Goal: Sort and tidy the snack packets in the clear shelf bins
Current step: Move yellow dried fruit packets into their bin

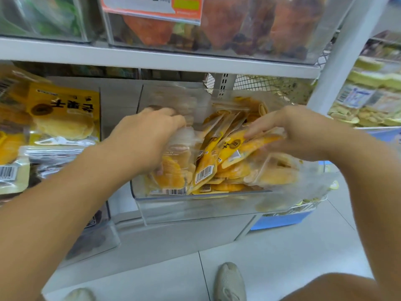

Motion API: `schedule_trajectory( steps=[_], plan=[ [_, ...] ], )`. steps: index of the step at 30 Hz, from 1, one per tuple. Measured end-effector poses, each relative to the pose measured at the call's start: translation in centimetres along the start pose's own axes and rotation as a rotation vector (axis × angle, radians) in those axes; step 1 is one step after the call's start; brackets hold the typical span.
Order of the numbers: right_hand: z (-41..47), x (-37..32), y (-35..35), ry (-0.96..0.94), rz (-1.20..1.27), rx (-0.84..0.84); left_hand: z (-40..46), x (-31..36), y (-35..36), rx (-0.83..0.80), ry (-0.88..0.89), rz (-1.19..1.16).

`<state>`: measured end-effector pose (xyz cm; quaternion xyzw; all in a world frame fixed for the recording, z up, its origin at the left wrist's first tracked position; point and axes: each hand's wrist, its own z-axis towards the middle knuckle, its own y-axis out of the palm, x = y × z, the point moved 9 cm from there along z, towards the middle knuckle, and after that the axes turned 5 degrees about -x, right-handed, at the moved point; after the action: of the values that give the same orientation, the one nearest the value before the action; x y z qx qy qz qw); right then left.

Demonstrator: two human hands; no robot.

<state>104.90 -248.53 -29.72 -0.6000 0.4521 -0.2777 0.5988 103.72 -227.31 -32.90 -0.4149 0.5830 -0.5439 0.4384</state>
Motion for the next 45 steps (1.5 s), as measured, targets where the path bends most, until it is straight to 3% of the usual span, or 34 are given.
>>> schedule_trajectory(
  steps=[5,10,13,17,20,24,28,32,36,38,41,45],
  plan=[
    [-1.9,-2.3,-5.1,-0.155,0.156,0.484,-0.1,-0.8,0.5,0.116,0.024,-0.239],
    [-3.6,-7.4,-6.5,-0.331,0.333,0.676,0.0,-1.9,0.4,0.098,0.154,-0.536],
    [-1.9,-7.6,-4.6,-0.278,0.466,0.596,-0.3,-2.2,-0.8,0.16,0.224,-0.623],
    [0.2,-8.4,-2.1,-0.18,0.328,0.431,-0.3,-4.0,-1.0,0.18,0.138,-0.607],
    [0.8,-11.3,-1.6,-0.236,0.171,0.374,-0.9,-4.8,-1.0,0.191,0.131,-0.617],
    [2.1,-13.6,-0.6,-0.357,0.32,0.221,-1.8,-4.0,-1.3,0.153,0.201,-0.608],
    [2.4,-8.1,0.6,-0.166,0.696,0.064,-2.2,-3.5,-0.4,0.069,0.2,-0.583],
    [2.0,-5.9,3.9,0.009,0.433,-0.209,-2.5,-2.5,-0.1,0.056,0.263,-0.601],
    [2.8,-11.3,1.0,-0.276,0.396,0.067,-2.3,-2.8,-0.2,0.11,0.283,-0.578],
    [2.7,-14.3,0.6,-0.388,0.256,0.176,-2.2,-3.1,-0.4,0.138,0.281,-0.585],
    [3.5,-15.0,2.1,-0.346,0.008,0.155,-2.4,-3.7,-0.7,0.147,0.266,-0.63],
    [3.7,-13.7,1.8,-0.327,0.222,0.174,-3.0,-2.4,-1.1,0.155,0.238,-0.562]
  ],
)
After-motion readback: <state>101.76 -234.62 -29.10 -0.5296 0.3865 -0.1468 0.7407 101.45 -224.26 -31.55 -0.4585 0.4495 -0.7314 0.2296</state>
